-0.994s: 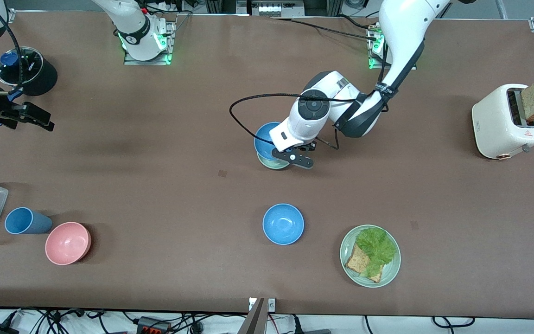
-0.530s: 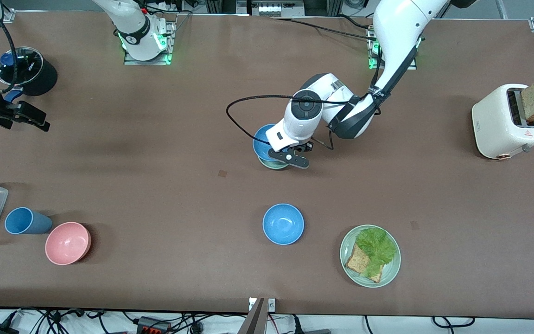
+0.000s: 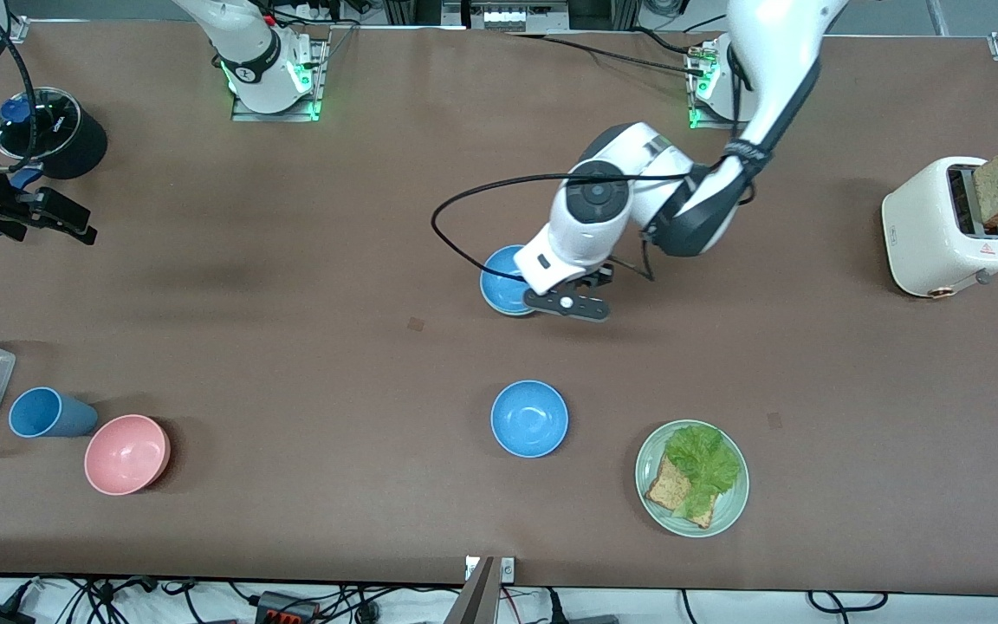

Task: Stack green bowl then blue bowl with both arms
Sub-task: 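Open the left gripper and lift it away from the stacked bowls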

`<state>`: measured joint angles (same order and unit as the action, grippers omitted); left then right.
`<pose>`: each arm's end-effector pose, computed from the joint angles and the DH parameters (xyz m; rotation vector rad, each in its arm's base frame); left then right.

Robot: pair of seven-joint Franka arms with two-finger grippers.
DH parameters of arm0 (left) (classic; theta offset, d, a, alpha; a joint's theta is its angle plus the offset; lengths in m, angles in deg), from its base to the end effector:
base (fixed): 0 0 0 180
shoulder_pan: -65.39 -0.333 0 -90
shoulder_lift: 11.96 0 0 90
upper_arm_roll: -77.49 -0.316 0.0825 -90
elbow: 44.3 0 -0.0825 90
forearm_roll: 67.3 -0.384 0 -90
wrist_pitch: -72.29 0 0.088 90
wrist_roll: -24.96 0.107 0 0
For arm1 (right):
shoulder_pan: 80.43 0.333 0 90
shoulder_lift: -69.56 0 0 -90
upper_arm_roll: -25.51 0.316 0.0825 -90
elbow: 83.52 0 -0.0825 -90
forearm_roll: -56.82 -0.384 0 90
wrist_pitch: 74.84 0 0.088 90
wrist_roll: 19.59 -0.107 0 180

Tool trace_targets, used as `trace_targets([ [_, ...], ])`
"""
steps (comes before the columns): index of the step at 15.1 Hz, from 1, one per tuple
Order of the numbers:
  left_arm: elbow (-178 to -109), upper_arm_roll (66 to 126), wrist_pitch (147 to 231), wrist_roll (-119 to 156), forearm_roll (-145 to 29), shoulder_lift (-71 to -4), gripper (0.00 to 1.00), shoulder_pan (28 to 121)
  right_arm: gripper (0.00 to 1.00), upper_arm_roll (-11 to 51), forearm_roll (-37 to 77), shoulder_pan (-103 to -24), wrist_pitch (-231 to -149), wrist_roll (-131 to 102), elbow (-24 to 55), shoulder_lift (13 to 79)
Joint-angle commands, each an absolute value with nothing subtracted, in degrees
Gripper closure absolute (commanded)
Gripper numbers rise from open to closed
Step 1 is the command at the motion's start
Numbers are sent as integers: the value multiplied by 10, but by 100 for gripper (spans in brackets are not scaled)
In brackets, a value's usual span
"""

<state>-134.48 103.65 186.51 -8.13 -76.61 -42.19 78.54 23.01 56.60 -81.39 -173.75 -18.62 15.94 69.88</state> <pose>0.5574 -0.3885 0.3544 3.0986 -0.2034 -0.1373 0.5595 -0.0335 0.5626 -3.1366 0.0691 0.0061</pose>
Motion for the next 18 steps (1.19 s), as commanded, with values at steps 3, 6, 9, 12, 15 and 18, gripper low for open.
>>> trace_targets([
  [3, -1340, 1039, 1816, 29, -756, -383, 61, 710, 0, 242, 569, -826, -1718, -179, 150, 700],
  [6, -1319, 1038, 1777, 113, -756, -374, 61, 671, 0, 242, 570, -826, -1718, -179, 150, 700],
  [9, -1311, 1038, 1740, 206, -759, -366, 58, 620, 0, 242, 572, -826, -1720, -179, 148, 700],
  [12, -1312, 1039, 1721, 312, -759, -351, 58, 566, 0, 242, 572, -826, -1719, -179, 147, 699],
  [15, -1313, 1035, 1713, 353, -756, -331, 56, 544, 0, 242, 572, -826, -1718, -179, 147, 699],
  [18, -1339, 1018, 1720, 349, -742, -283, 0, 541, 0, 242, 572, -826, -1719, -179, 146, 699],
])
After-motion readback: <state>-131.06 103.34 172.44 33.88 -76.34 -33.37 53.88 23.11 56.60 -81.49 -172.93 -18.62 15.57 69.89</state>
